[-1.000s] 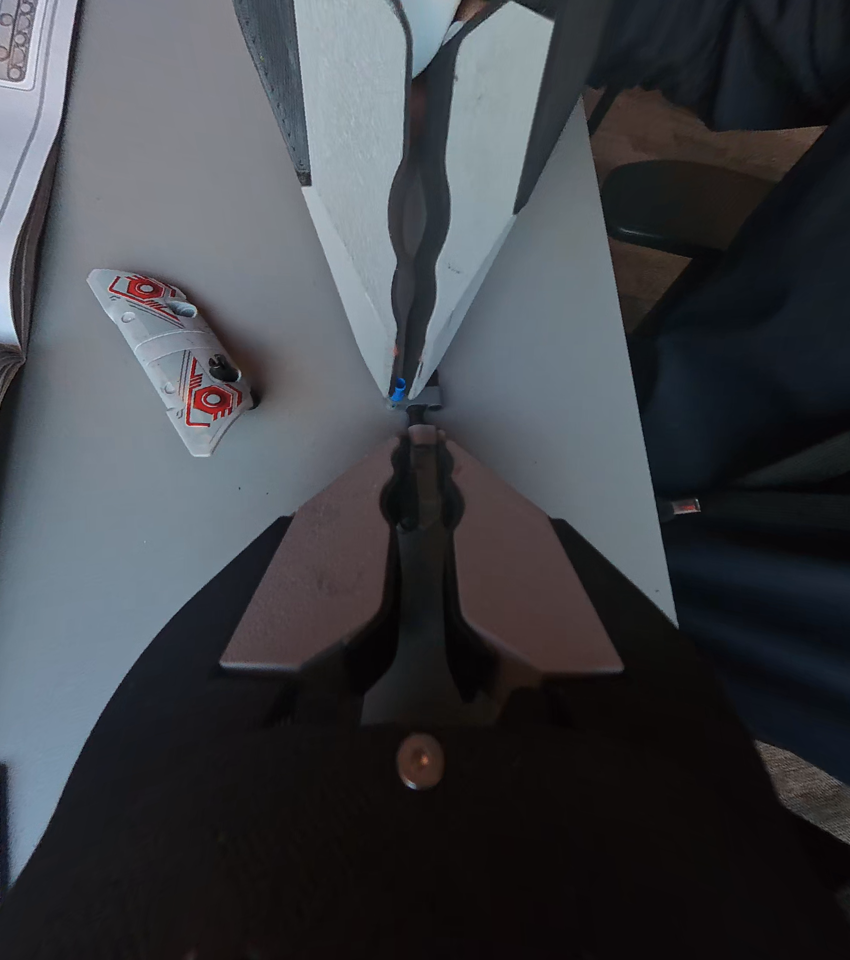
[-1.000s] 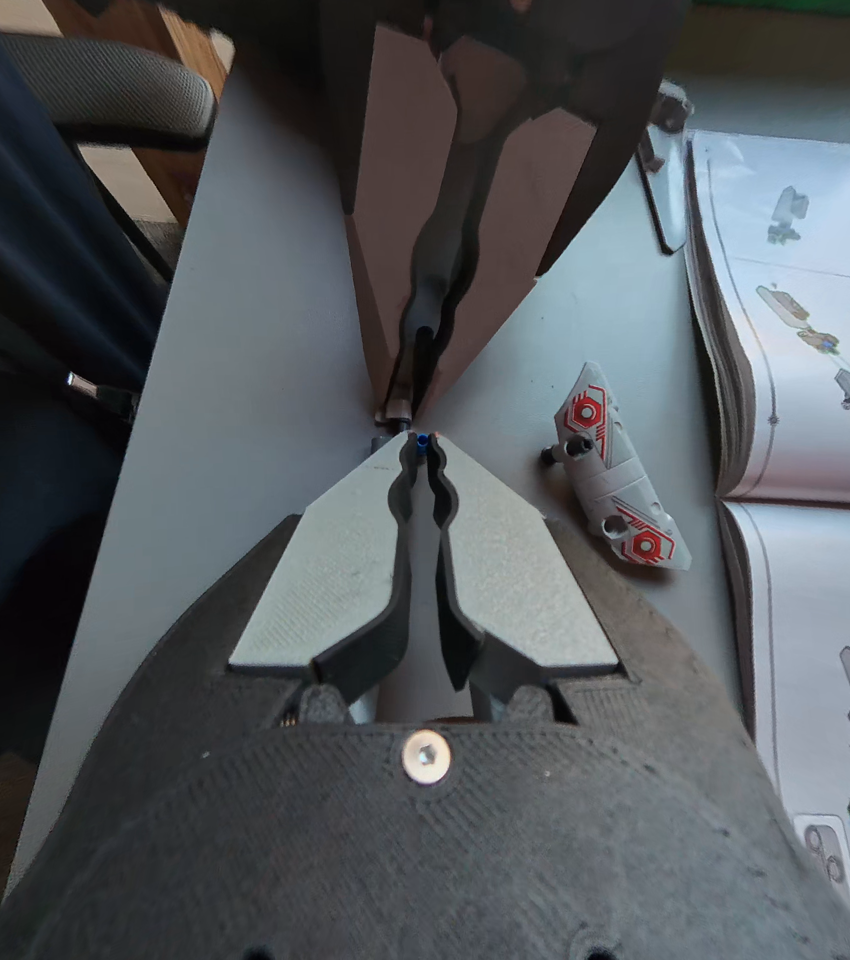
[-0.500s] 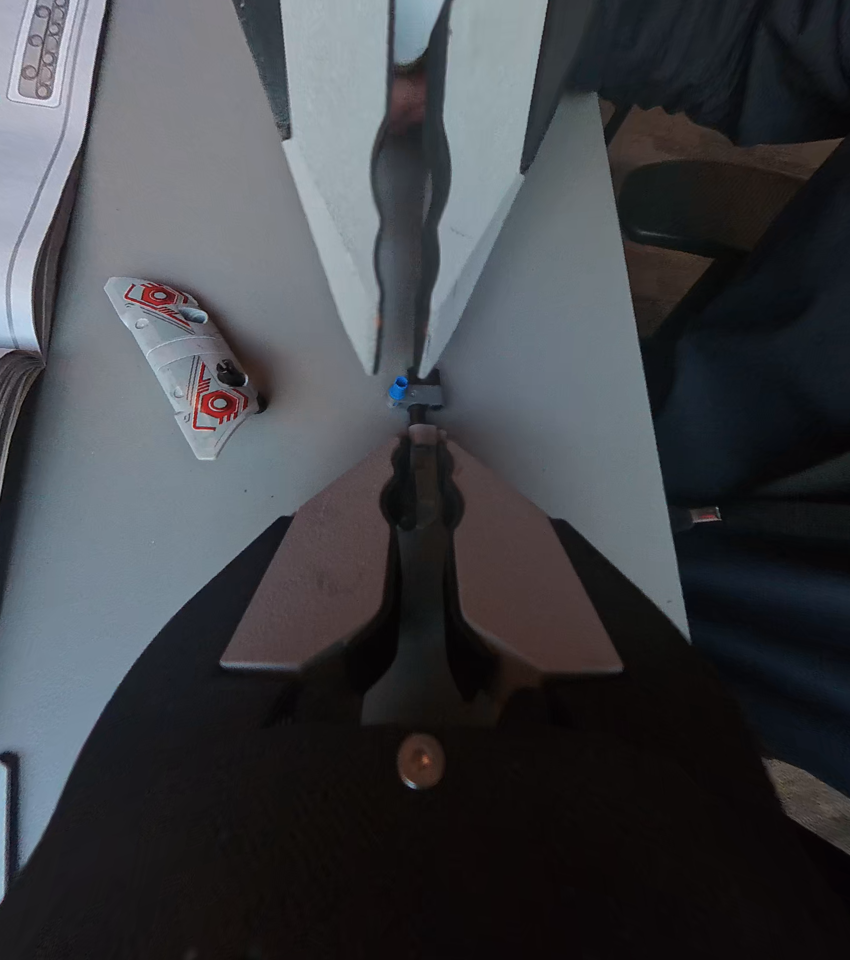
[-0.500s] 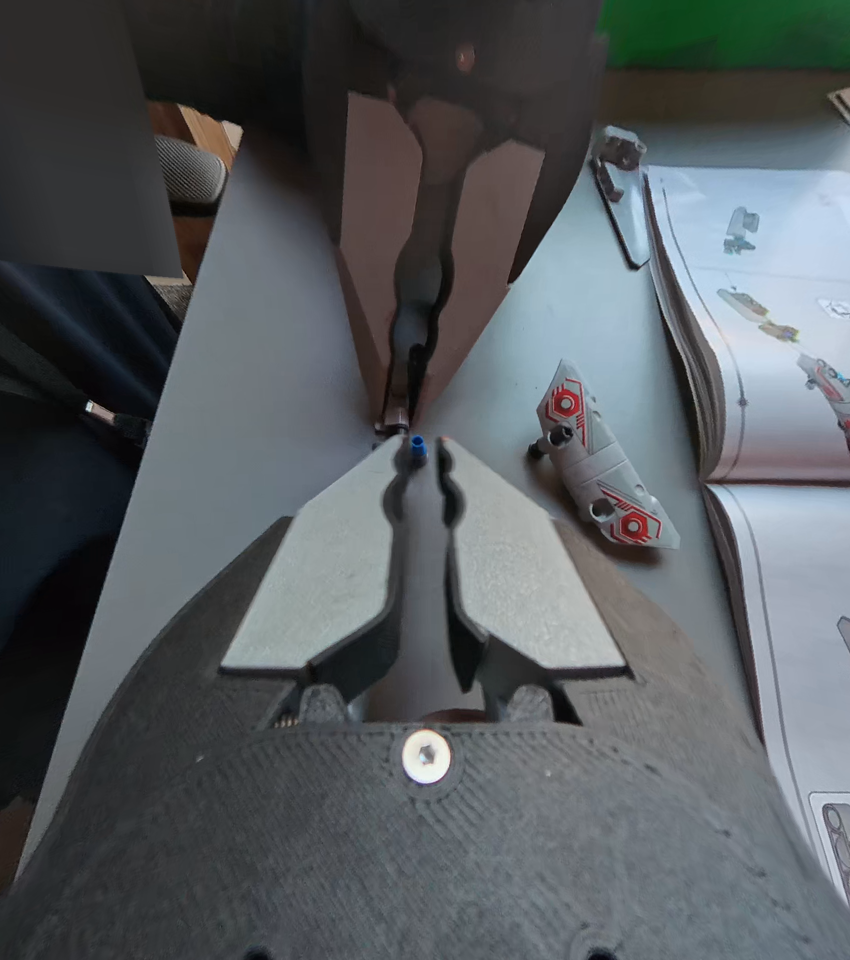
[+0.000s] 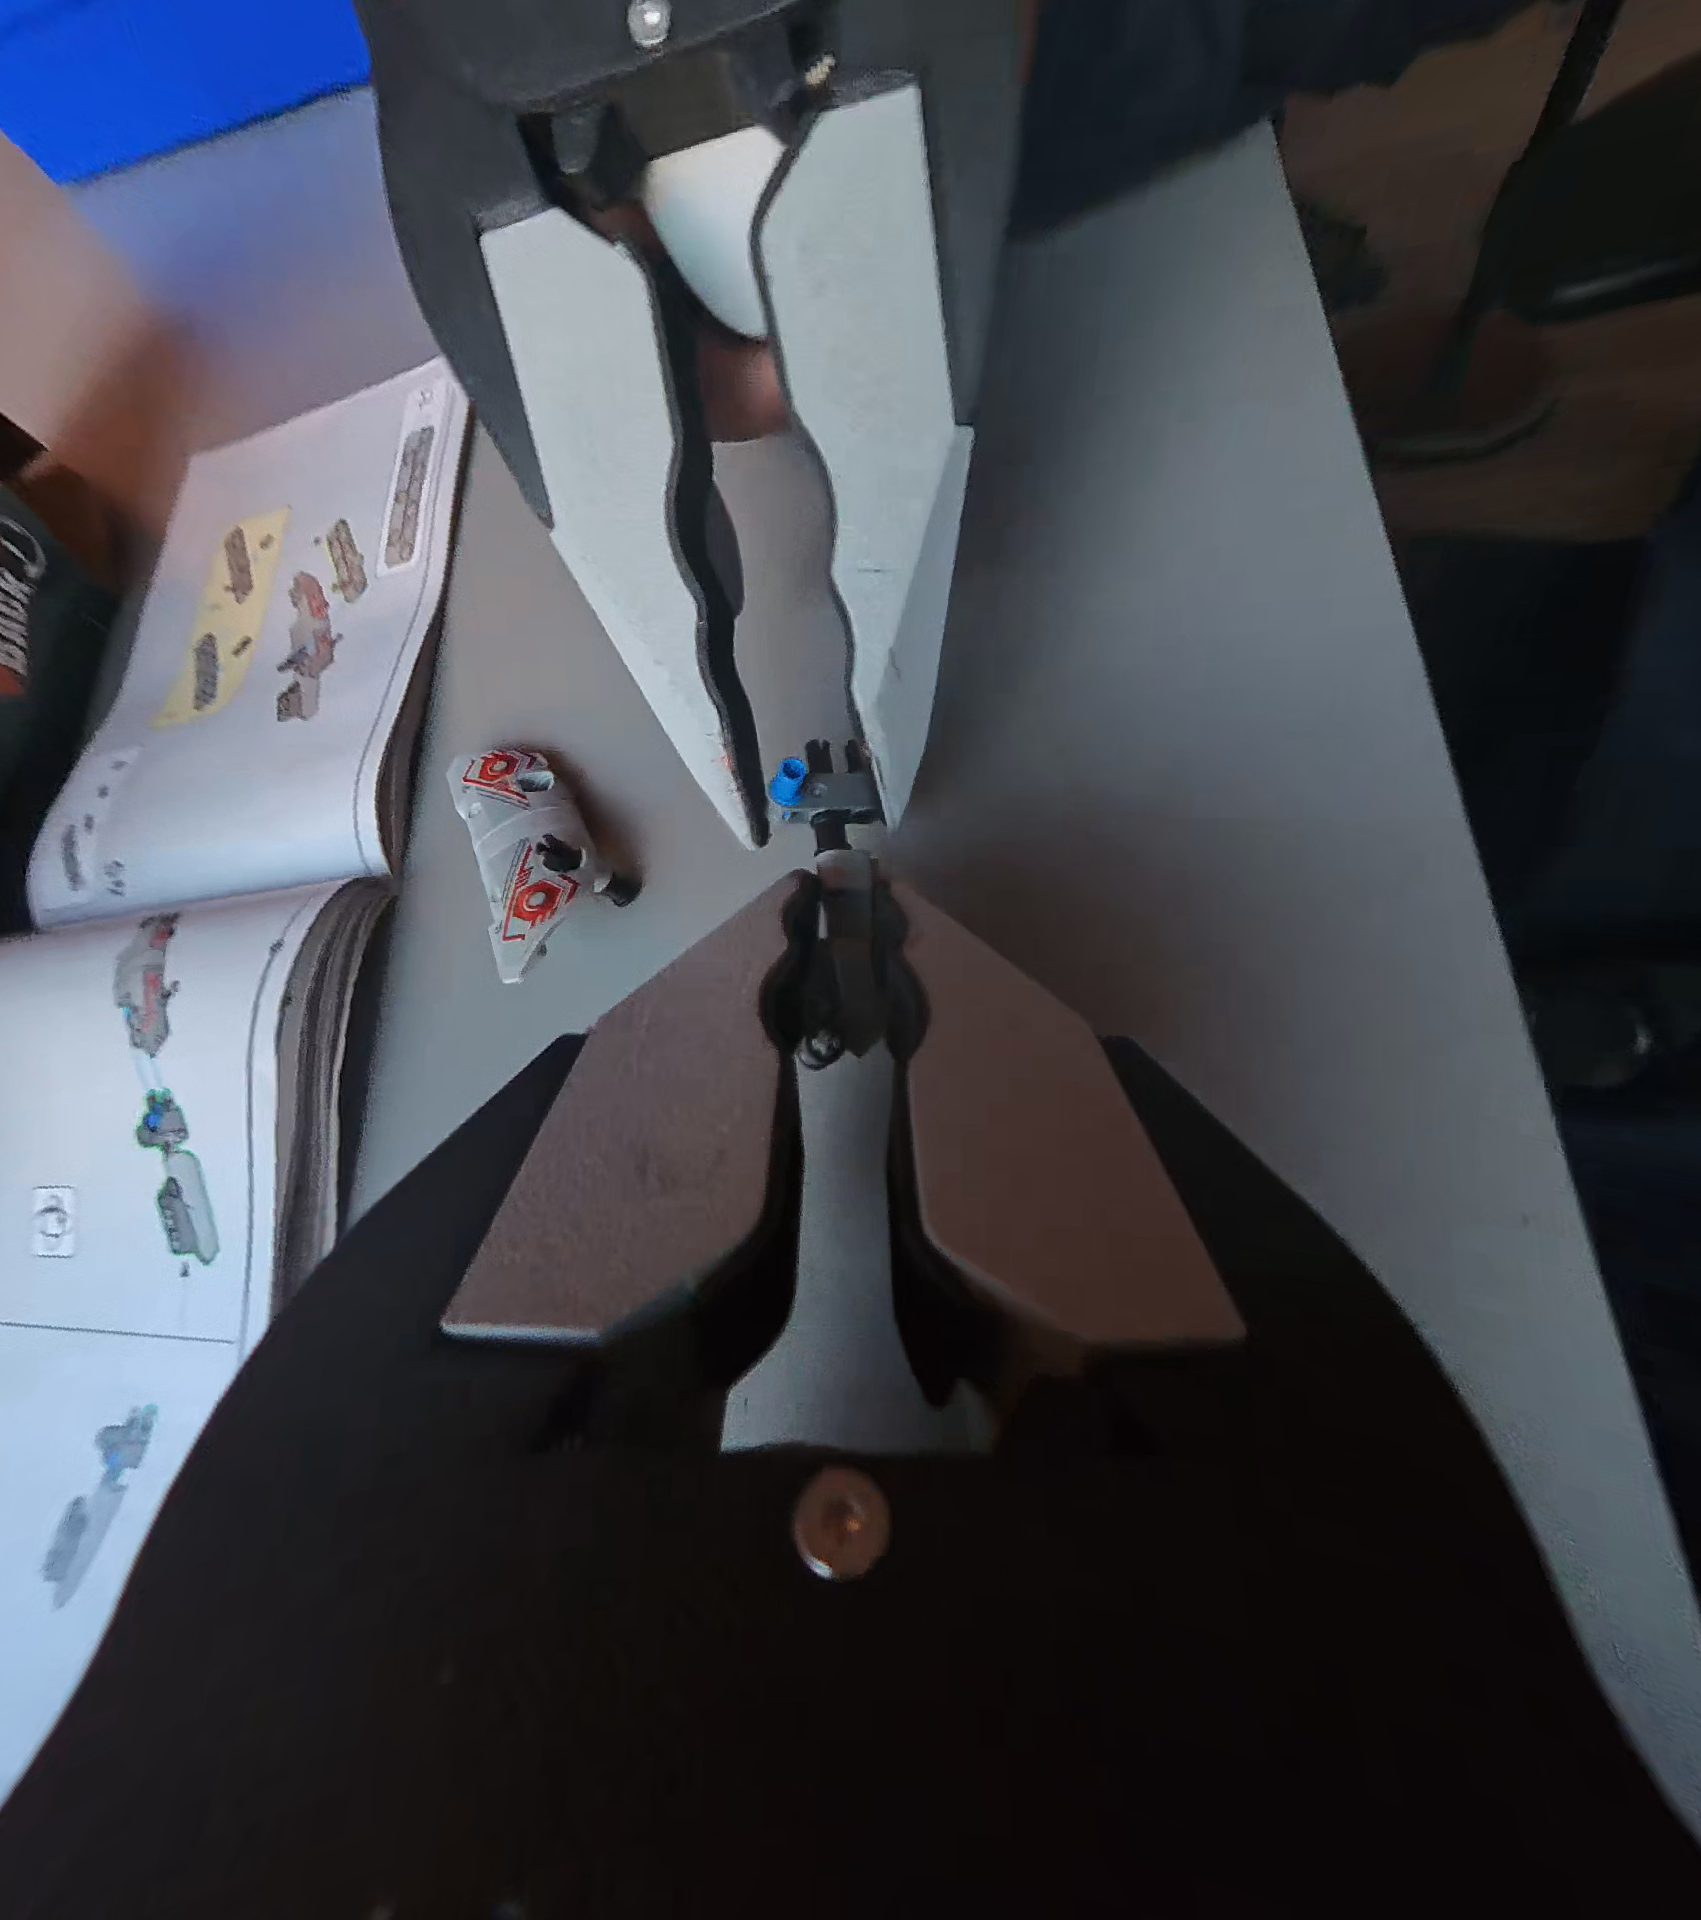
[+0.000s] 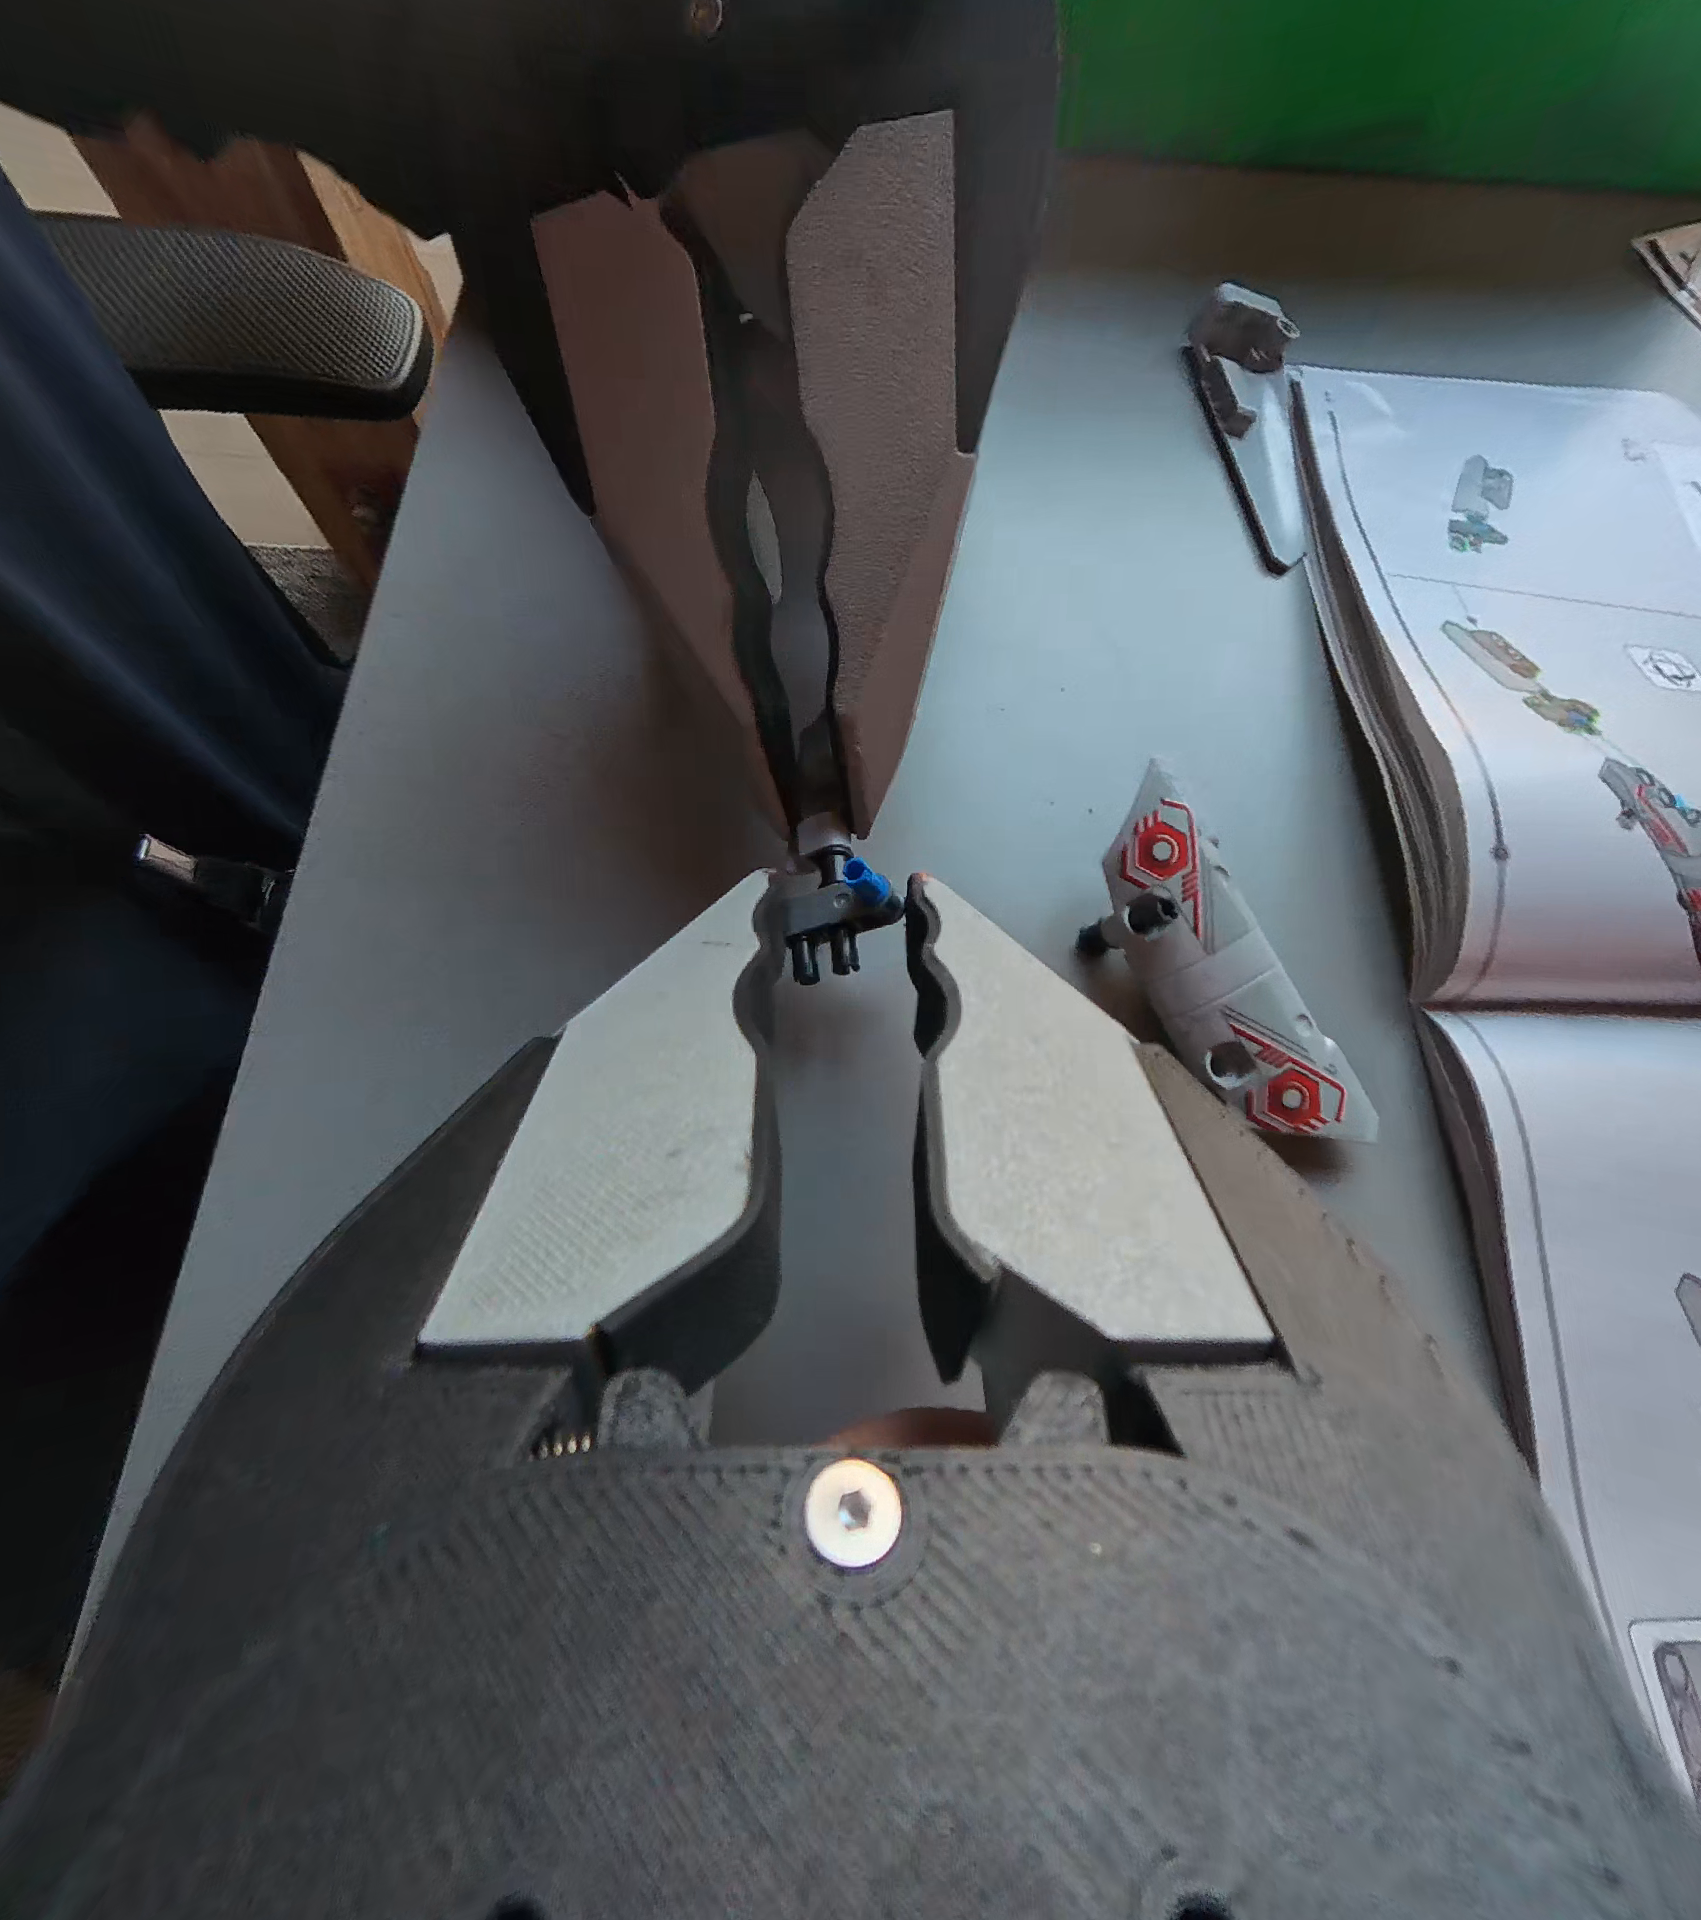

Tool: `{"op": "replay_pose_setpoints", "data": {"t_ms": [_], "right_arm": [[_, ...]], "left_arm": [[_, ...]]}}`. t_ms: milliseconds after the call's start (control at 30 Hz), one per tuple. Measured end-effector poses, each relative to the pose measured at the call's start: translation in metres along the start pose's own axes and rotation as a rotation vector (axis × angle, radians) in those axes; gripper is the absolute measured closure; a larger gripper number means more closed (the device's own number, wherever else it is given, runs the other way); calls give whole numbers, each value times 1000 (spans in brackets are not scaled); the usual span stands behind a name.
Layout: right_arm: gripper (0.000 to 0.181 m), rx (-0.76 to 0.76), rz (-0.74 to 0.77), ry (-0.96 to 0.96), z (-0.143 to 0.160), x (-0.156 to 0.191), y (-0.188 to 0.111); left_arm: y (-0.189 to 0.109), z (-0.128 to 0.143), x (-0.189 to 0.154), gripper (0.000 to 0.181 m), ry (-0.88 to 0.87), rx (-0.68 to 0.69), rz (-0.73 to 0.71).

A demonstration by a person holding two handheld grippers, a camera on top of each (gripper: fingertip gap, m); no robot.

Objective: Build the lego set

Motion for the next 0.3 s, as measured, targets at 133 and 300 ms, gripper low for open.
{"op": "replay_pose_setpoints", "data": {"t_ms": [133, 300], "right_arm": [[169, 1, 29, -73, -2, 2, 3], [169, 24, 67, -142, 0, 1, 6]], "left_arm": [[-2, 4, -4, 181, 86, 12, -36], [-7, 0, 4, 181, -36, -31, -5]]}}
Point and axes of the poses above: each gripper's, where its closed fingertips meet, y out along the fingers, z out of its underside, x = y × z across the jaws, the point moved 1 cm from there along -y, back along the fingers, and after that the axes turned 6 degrees about -x, right-handed, at the moved point
